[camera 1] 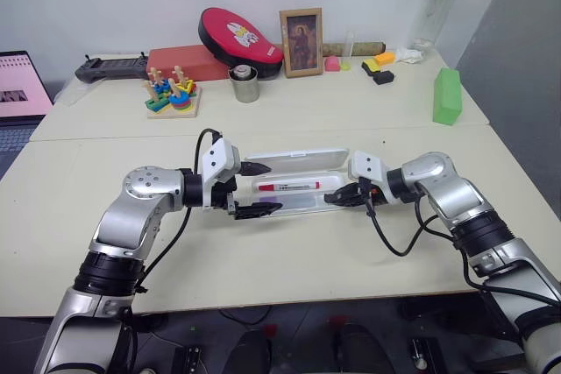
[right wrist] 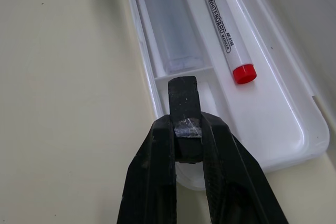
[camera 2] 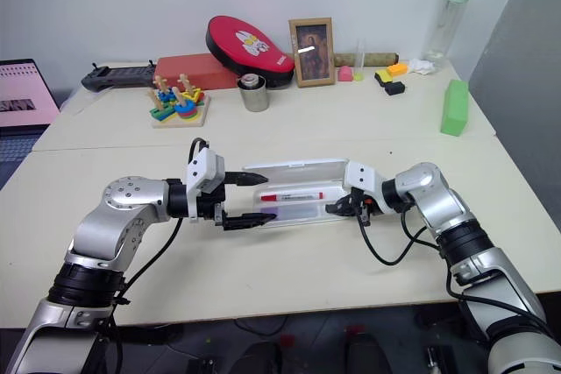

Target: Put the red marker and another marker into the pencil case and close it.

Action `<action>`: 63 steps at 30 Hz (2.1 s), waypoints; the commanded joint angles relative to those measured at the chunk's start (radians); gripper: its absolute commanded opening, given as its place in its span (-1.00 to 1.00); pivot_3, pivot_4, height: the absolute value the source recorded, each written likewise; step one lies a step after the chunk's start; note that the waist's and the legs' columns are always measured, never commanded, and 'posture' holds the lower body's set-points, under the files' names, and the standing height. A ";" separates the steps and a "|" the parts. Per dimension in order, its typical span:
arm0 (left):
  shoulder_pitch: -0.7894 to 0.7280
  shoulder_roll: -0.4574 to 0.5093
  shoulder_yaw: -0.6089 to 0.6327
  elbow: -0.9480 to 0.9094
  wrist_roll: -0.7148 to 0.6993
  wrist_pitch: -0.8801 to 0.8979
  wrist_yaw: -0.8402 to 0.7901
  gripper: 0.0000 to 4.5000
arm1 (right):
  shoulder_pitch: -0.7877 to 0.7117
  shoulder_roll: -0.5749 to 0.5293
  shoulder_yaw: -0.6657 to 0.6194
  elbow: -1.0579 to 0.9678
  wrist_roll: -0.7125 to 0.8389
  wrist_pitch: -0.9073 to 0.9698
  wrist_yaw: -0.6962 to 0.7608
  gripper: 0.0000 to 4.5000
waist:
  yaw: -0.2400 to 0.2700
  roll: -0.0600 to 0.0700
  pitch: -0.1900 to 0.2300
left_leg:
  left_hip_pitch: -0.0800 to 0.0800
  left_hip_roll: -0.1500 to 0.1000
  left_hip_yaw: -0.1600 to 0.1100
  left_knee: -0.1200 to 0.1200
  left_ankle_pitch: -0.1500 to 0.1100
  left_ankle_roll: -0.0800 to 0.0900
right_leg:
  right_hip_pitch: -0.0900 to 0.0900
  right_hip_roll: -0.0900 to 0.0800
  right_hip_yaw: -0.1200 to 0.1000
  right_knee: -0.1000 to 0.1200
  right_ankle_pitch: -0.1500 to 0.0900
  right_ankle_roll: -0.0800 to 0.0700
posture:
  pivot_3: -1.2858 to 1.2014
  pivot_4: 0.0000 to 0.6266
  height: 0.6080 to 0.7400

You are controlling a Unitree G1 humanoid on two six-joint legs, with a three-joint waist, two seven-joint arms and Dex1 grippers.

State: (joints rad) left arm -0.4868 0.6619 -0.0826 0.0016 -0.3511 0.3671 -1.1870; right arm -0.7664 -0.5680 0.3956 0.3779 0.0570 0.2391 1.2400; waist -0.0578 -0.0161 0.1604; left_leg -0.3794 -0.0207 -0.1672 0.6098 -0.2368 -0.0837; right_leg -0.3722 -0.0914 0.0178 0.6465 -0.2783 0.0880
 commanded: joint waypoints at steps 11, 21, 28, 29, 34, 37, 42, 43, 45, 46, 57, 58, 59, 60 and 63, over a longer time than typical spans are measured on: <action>-0.011 -0.006 0.011 -0.049 -0.017 0.010 0.015 1.00 | -0.057 -0.007 -0.041 -0.037 0.009 0.021 0.045 0.84 | 0.000 0.000 0.000 | 0.000 0.000 0.000 0.000 0.000 0.000 | 0.000 0.000 0.000 0.000 0.000 0.000 | 0.03 -0.52 1.00; 0.039 0.025 0.069 -0.165 -0.063 0.097 0.057 1.00 | -0.040 -0.114 -0.107 -0.241 0.098 0.163 0.151 0.98 | 0.000 0.000 0.000 | 0.000 0.000 0.000 0.000 0.000 0.000 | 0.000 0.000 0.000 0.000 0.000 0.000 | 0.03 -0.52 1.00; 0.095 0.102 0.250 -0.294 -0.227 0.285 0.130 1.00 | -0.187 -0.106 -0.225 -0.282 0.241 0.333 0.123 0.98 | -0.008 0.001 0.001 | 0.000 0.001 0.000 0.000 -0.002 0.003 | 0.000 0.000 0.000 0.001 0.000 0.000 | 0.03 -0.52 1.00; 0.088 0.107 0.275 -0.290 -0.245 0.303 0.143 1.00 | -0.227 -0.080 -0.227 -0.240 0.225 0.330 0.087 0.98 | -0.008 0.001 0.001 | 0.000 0.001 0.000 -0.001 -0.002 0.003 | -0.001 0.000 0.000 0.000 0.000 0.000 | 0.03 -0.52 1.00; 0.079 0.141 0.301 -0.259 -0.229 0.287 0.165 1.00 | -0.360 0.032 -0.187 -0.007 0.131 0.281 -0.044 0.80 | -0.012 0.000 0.001 | 0.003 0.001 0.000 -0.001 -0.001 0.003 | 0.001 0.001 0.000 0.001 0.000 0.000 | 0.03 -0.52 1.00; 0.092 0.159 0.317 -0.256 -0.232 0.288 0.171 1.00 | -0.418 0.087 -0.174 0.121 0.092 0.250 -0.089 0.46 | -0.004 0.000 0.001 | 0.003 0.001 0.000 -0.001 -0.001 0.003 | 0.001 0.001 0.001 0.001 0.000 0.000 | 0.03 -0.52 1.00; 0.097 0.173 0.326 -0.235 -0.231 0.275 0.175 1.00 | -0.475 0.144 -0.150 0.294 0.019 0.172 -0.136 -0.03 | -0.004 0.000 0.001 | -0.001 0.001 0.000 -0.002 0.001 -0.001 | -0.003 0.001 0.001 0.001 0.001 -0.002 | 0.03 -0.52 1.00; 0.099 0.173 0.325 -0.236 -0.233 0.276 0.177 1.00 | -0.483 0.152 -0.147 0.322 0.007 0.159 -0.143 -0.11 | -0.004 0.000 0.001 | -0.001 0.001 0.000 -0.002 0.001 -0.001 | -0.003 0.001 0.000 0.000 0.001 -0.002 | 0.03 -0.52 1.00; 0.105 0.172 0.323 -0.244 -0.236 0.278 0.182 1.00 | -0.493 0.163 -0.144 0.360 -0.009 0.137 -0.149 -0.33 | -0.005 0.000 0.001 | -0.001 0.001 0.000 -0.004 0.001 -0.001 | -0.003 0.001 0.001 -0.001 0.001 -0.002 | 0.03 -0.52 1.00; 0.107 0.171 0.322 -0.249 -0.238 0.279 0.185 1.00 | -0.496 0.167 -0.145 0.370 -0.015 0.130 -0.149 -0.44 | -0.006 0.000 0.001 | -0.001 0.001 0.000 -0.004 0.001 -0.001 | -0.003 0.001 0.001 -0.001 0.001 -0.002 | 0.03 -0.52 1.00; 0.108 0.173 0.321 -0.258 -0.252 0.281 0.197 1.00 | -0.441 0.173 -0.121 0.318 -0.057 0.117 -0.096 -0.99 | -0.018 0.000 0.001 | 0.000 0.001 0.000 -0.003 0.000 0.000 | -0.003 0.001 0.000 0.002 0.001 -0.002 | 0.03 -0.52 1.00; 0.107 0.174 0.321 -0.257 -0.254 0.281 0.198 1.00 | -0.434 0.172 -0.119 0.307 -0.059 0.121 -0.093 -0.99 | -0.019 0.000 0.001 | 0.000 0.001 0.000 -0.003 0.000 0.000 | -0.003 0.001 0.000 0.001 0.001 -0.002 | 0.03 -0.52 1.00; 0.106 0.173 0.321 -0.256 -0.257 0.283 0.197 1.00 | -0.422 0.170 -0.114 0.289 -0.062 0.126 -0.089 -0.99 | -0.020 0.000 0.001 | 0.000 0.001 0.000 -0.003 0.000 0.000 | -0.003 0.001 0.000 0.001 0.001 -0.002 | 0.03 -0.52 1.00; 0.101 0.172 0.316 -0.254 -0.257 0.284 0.197 1.00 | -0.401 0.165 -0.103 0.263 -0.069 0.129 -0.082 -0.99 | -0.022 0.000 0.001 | 0.000 0.001 0.000 -0.003 0.000 0.000 | -0.003 0.001 0.000 0.001 0.001 -0.002 | 0.03 -0.52 1.00; 0.091 0.166 0.305 -0.251 -0.258 0.286 0.198 1.00 | -0.342 0.151 -0.083 0.183 -0.075 0.154 -0.055 -0.99 | -0.023 0.000 0.001 | -0.001 0.001 0.000 -0.003 0.000 -0.001 | -0.003 0.001 0.000 0.001 0.001 -0.002 | 0.03 -0.52 1.00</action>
State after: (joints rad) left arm -0.3799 0.8213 0.2067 -0.2288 -0.5905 0.6609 -0.9925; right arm -1.1124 -0.4023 0.3063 0.6277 -0.0187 0.3814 1.1622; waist -0.0810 -0.0157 0.1614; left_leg -0.3801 -0.0199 -0.1671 0.6070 -0.2364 -0.0842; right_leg -0.3750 -0.0904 0.0183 0.6473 -0.2772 0.0864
